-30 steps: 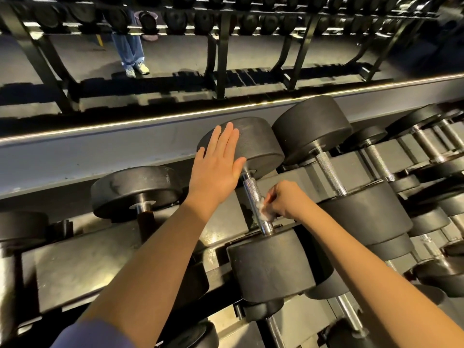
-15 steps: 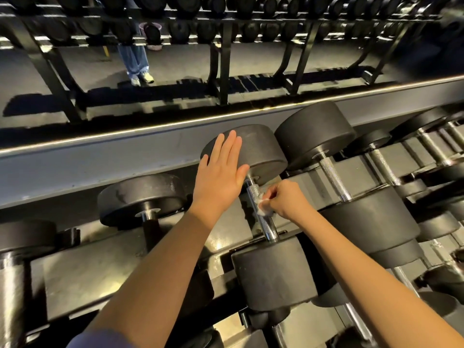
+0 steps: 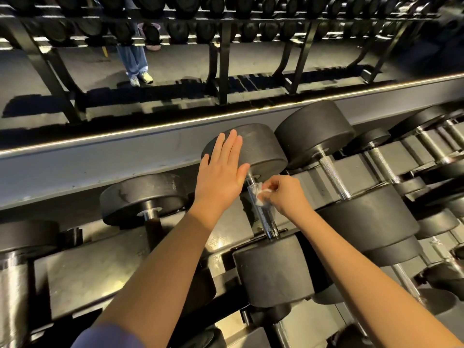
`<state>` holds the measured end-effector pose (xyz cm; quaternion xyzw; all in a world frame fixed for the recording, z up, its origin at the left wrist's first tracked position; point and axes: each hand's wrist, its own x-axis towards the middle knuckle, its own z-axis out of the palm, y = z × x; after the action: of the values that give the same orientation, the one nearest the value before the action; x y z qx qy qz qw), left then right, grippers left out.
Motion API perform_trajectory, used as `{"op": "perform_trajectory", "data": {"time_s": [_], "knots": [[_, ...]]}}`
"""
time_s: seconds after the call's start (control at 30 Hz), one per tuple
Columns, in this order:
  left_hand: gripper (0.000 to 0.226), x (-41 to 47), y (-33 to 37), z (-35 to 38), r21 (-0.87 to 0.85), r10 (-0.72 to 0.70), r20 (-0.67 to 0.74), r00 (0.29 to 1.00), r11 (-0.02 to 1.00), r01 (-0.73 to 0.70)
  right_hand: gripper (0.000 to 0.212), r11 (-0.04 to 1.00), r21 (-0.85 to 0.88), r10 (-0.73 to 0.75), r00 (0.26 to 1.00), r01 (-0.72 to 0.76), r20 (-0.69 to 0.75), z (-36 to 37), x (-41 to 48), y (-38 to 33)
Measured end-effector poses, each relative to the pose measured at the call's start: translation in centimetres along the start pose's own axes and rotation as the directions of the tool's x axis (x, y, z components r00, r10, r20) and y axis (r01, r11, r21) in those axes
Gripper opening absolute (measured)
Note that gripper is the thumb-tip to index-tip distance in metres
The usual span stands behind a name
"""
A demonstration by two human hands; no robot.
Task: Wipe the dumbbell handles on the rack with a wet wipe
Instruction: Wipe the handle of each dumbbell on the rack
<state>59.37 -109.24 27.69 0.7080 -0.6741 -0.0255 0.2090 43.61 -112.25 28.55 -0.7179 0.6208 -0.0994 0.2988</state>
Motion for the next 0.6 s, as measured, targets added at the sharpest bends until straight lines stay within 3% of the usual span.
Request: {"op": "perform_trajectory", "data": {"time_s": [0.07,0.2,0.33,0.47,0.6], "knots": [[0.061,0.0,0.0,0.0,-0.001,-0.003,0.003,1.0,1.0,0.003,0.004,0.999,0.035,-0.006,1.0,0.007,-0.017,-0.1,0.0,-0.4],[0.061,0.1,0.1,-0.1,-0.014,-0.005,0.002,1.0,1.0,0.005,0.006,0.992,-0.121,0.048,0.991,-0.033,0.123,-0.3,-1.0,0.1],[0.06,-0.1,0.3,-0.4,-0.022,-0.021,0.024,0.999,1.0,0.022,0.016,0.992,-0.12,0.049,0.978,-0.025,0.205,-1.0,-1.8,1.6],[0.06,-0.1,1.1,-1.5,0.011,-0.007,0.043,0.999,1.0,0.006,0.017,1.0,0.014,-0.005,1.0,0.004,0.028,-1.1,-2.4,2.0],[0.046,-3.4,1.6,-1.3,-0.084,0.305,-0.12,0.945,0.945,-0.315,0.015,0.95,0.301,-0.041,0.991,0.077,-0.124,-1.4,-3.2,2.5]]}}
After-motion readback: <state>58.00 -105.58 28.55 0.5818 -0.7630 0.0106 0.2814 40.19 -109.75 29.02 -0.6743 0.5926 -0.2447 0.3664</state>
